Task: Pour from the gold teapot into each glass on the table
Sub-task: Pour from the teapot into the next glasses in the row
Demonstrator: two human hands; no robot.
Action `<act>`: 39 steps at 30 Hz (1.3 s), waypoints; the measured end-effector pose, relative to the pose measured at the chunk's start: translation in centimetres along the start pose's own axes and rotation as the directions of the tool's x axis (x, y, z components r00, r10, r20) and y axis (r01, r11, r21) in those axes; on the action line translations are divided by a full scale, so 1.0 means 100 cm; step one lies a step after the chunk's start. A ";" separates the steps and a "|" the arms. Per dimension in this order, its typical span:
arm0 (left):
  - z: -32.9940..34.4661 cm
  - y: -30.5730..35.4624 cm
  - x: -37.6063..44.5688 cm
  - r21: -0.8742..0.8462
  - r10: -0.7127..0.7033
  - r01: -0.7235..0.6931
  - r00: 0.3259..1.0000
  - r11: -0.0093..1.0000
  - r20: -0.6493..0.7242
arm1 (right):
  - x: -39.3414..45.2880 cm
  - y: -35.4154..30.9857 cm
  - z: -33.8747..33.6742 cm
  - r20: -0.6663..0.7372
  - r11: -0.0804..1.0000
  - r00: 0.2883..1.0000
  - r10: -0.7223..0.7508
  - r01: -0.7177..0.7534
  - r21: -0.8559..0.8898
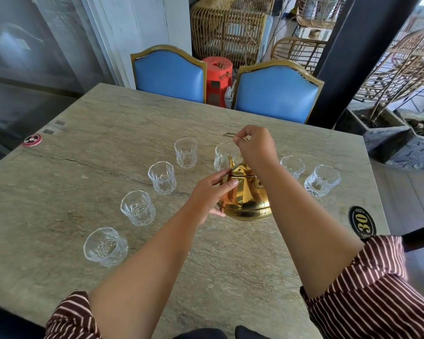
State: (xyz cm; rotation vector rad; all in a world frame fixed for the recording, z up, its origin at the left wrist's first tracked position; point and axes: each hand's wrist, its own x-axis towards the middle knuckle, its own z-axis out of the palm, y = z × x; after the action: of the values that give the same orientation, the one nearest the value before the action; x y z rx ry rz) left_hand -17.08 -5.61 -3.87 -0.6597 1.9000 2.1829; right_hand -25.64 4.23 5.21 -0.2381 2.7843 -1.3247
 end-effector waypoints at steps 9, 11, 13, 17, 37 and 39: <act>-0.001 0.000 0.000 -0.005 -0.013 0.013 1.000 1.000 0.011 | 0.003 0.000 0.001 -0.008 0.999 0.999 -0.033 0.033 -0.022; -0.002 -0.001 -0.001 -0.004 -0.018 0.018 1.000 1.000 0.011 | 0.003 0.001 0.002 -0.003 0.999 0.999 -0.037 0.037 -0.019; -0.002 -0.001 -0.001 -0.003 -0.021 0.021 1.000 1.000 0.010 | 0.003 0.001 0.002 0.007 0.999 0.999 -0.033 0.033 -0.017; -0.002 0.000 -0.002 0.000 -0.026 0.026 1.000 1.000 0.005 | 0.005 0.000 0.004 0.015 0.999 1.000 -0.027 0.028 -0.021; -0.007 -0.002 -0.001 0.004 0.021 -0.021 0.999 1.000 0.025 | 0.002 -0.002 0.006 0.010 1.000 1.000 -0.001 0.001 0.014; -0.007 -0.003 -0.001 0.020 0.053 -0.054 0.998 0.998 0.029 | -0.002 0.000 0.007 -0.012 0.999 1.000 0.005 -0.004 0.050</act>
State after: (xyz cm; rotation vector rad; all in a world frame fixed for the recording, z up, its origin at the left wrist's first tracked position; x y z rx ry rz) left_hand -16.68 -6.24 -4.19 -0.5782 1.9452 2.1888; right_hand -25.41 3.78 4.75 -0.2222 2.7556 -1.3965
